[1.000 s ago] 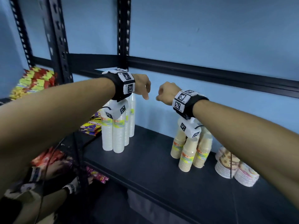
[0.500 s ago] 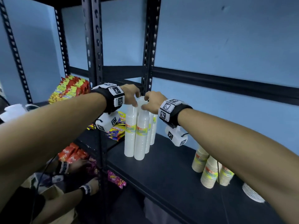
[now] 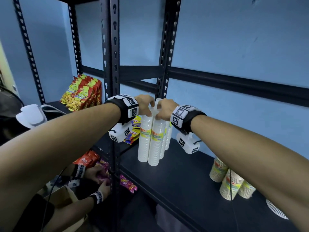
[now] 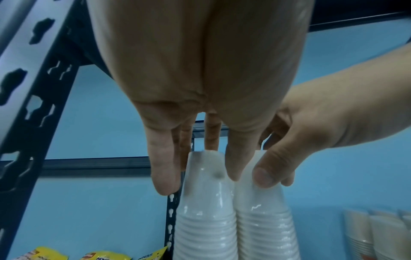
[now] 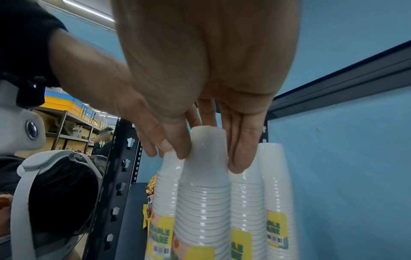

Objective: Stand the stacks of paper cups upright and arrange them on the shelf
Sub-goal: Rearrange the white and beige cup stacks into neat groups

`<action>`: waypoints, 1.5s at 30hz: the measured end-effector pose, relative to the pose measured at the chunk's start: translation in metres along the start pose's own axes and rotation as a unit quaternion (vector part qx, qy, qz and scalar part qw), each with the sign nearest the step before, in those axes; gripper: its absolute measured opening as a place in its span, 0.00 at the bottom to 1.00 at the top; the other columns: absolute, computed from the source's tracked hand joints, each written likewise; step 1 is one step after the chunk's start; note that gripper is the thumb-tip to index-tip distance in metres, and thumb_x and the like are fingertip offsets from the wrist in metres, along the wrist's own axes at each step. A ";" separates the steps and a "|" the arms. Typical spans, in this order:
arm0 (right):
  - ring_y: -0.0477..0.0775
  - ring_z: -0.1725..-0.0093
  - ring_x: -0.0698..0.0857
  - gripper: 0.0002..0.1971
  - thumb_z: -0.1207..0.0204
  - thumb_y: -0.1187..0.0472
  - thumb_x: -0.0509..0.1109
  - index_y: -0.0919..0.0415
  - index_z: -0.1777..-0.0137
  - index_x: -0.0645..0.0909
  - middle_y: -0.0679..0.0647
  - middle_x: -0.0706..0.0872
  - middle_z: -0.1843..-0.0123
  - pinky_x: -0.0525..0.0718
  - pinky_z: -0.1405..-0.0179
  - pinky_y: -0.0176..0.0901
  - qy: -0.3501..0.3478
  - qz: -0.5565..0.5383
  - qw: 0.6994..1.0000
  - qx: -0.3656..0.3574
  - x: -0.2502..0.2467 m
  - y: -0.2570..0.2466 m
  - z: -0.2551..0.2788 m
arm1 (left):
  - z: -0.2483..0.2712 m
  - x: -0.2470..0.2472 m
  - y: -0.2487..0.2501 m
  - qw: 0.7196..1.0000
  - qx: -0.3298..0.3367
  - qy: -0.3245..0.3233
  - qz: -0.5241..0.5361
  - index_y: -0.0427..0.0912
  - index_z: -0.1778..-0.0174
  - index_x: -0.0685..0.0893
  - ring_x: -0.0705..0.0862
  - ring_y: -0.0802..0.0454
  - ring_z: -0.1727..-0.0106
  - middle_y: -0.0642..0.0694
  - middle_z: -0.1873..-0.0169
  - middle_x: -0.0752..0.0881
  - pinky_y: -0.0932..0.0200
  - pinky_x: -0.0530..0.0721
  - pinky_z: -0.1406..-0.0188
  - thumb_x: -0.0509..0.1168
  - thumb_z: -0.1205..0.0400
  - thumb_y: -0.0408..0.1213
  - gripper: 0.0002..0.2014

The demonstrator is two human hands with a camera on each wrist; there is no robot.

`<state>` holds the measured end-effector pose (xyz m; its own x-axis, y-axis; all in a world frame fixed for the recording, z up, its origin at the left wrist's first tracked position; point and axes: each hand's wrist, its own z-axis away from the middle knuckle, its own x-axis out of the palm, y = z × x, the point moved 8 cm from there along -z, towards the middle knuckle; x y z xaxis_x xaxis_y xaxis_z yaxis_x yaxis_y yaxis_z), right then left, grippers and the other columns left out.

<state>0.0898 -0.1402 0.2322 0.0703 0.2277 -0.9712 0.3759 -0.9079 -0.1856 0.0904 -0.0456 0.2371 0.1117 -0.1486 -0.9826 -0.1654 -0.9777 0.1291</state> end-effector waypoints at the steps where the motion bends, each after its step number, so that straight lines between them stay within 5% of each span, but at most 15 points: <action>1: 0.61 0.45 0.87 0.23 0.30 0.56 0.77 0.64 0.36 0.82 0.60 0.88 0.41 0.88 0.46 0.52 -0.002 0.001 1.000 -0.001 0.000 0.000 -0.001 | -0.001 0.000 -0.001 1.000 0.001 0.002 0.003 0.43 0.30 0.78 0.80 0.43 0.36 0.43 0.33 0.79 0.56 0.75 0.49 0.73 0.21 0.40 0.23; 9: 0.61 0.45 0.87 0.25 0.32 0.56 0.80 0.67 0.37 0.82 0.61 0.87 0.40 0.87 0.44 0.54 -0.020 -0.007 1.000 -0.010 -0.006 0.005 0.000 | -0.010 0.004 -0.001 0.999 0.011 -0.042 0.022 0.47 0.39 0.83 0.89 0.40 0.47 0.42 0.42 0.84 0.52 0.87 0.55 0.75 0.24 0.41 0.17; 15: 0.52 0.66 0.83 0.21 0.30 0.58 0.80 0.63 0.38 0.83 0.53 0.84 0.59 0.79 0.74 0.35 -0.051 0.010 0.999 0.005 -0.016 0.015 0.006 | -0.022 -0.001 0.017 0.995 0.049 -0.091 0.015 0.47 0.37 0.85 0.87 0.51 0.68 0.41 0.46 0.87 0.60 0.85 0.67 0.74 0.23 0.39 0.18; 19: 0.46 0.76 0.83 0.17 0.30 0.60 0.80 0.62 0.42 0.84 0.51 0.83 0.68 0.75 0.84 0.28 -0.070 0.007 0.997 0.035 -0.030 0.034 0.009 | -0.032 -0.009 0.042 0.991 0.085 -0.101 0.022 0.48 0.39 0.86 0.88 0.53 0.70 0.45 0.51 0.89 0.63 0.84 0.70 0.75 0.25 0.39 0.17; 26: 0.46 0.74 0.86 0.16 0.29 0.59 0.79 0.60 0.41 0.84 0.50 0.86 0.68 0.75 0.82 0.28 -0.081 0.030 0.991 0.099 -0.048 0.086 0.018 | -0.054 -0.015 0.089 0.987 0.129 -0.089 0.045 0.50 0.42 0.87 0.90 0.52 0.68 0.45 0.53 0.90 0.59 0.89 0.63 0.74 0.25 0.42 0.15; 30: 0.51 0.69 0.88 0.16 0.29 0.60 0.79 0.61 0.41 0.85 0.56 0.90 0.59 0.81 0.76 0.34 -0.061 0.040 0.987 0.141 -0.058 0.120 0.023 | -0.071 -0.012 0.118 0.984 0.151 -0.074 0.059 0.49 0.41 0.86 0.91 0.49 0.64 0.44 0.51 0.90 0.59 0.89 0.66 0.73 0.25 0.40 0.16; 32: 0.55 0.65 0.88 0.17 0.28 0.60 0.79 0.63 0.41 0.85 0.58 0.90 0.55 0.82 0.72 0.37 -0.044 0.050 0.985 0.162 -0.063 0.136 0.024 | -0.079 -0.008 0.133 0.983 0.164 -0.062 0.057 0.47 0.40 0.86 0.92 0.46 0.59 0.44 0.49 0.89 0.53 0.92 0.57 0.72 0.25 0.39 0.17; 36: 0.55 0.67 0.82 0.18 0.29 0.62 0.79 0.66 0.40 0.83 0.54 0.83 0.65 0.75 0.76 0.37 -0.013 0.072 0.977 0.199 -0.068 0.168 0.024 | -0.099 0.005 0.158 0.981 0.178 -0.037 0.071 0.44 0.39 0.87 0.88 0.46 0.63 0.44 0.46 0.87 0.53 0.91 0.55 0.72 0.24 0.36 0.16; 39: 0.57 0.58 0.84 0.21 0.30 0.61 0.79 0.64 0.38 0.83 0.56 0.86 0.53 0.77 0.69 0.39 0.007 0.079 0.972 0.221 -0.068 0.191 0.022 | -0.113 0.015 0.171 0.979 0.180 -0.025 0.092 0.44 0.40 0.87 0.86 0.47 0.61 0.44 0.44 0.85 0.58 0.86 0.67 0.72 0.24 0.33 0.16; 42: 0.61 0.47 0.86 0.22 0.32 0.61 0.80 0.62 0.38 0.83 0.58 0.87 0.41 0.79 0.58 0.43 0.025 0.072 0.969 0.235 -0.065 0.210 0.017 | -0.125 0.024 0.182 0.978 0.186 -0.007 0.097 0.44 0.40 0.87 0.85 0.47 0.47 0.46 0.41 0.84 0.60 0.78 0.59 0.72 0.24 0.32 0.16; 45: 0.61 0.45 0.86 0.21 0.31 0.61 0.79 0.62 0.37 0.82 0.58 0.86 0.40 0.78 0.58 0.43 0.030 0.062 0.967 0.244 -0.061 0.224 0.012 | -0.139 0.034 0.190 0.977 0.187 -0.008 0.106 0.43 0.39 0.87 0.85 0.44 0.42 0.44 0.39 0.84 0.59 0.77 0.57 0.70 0.24 0.31 0.16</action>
<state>0.1585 -0.3622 0.2482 0.1456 0.1126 -0.9829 -0.1196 -0.9842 -0.1305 0.1985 -0.2571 0.2472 0.0217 -0.3372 -0.9412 -0.5304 -0.8019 0.2751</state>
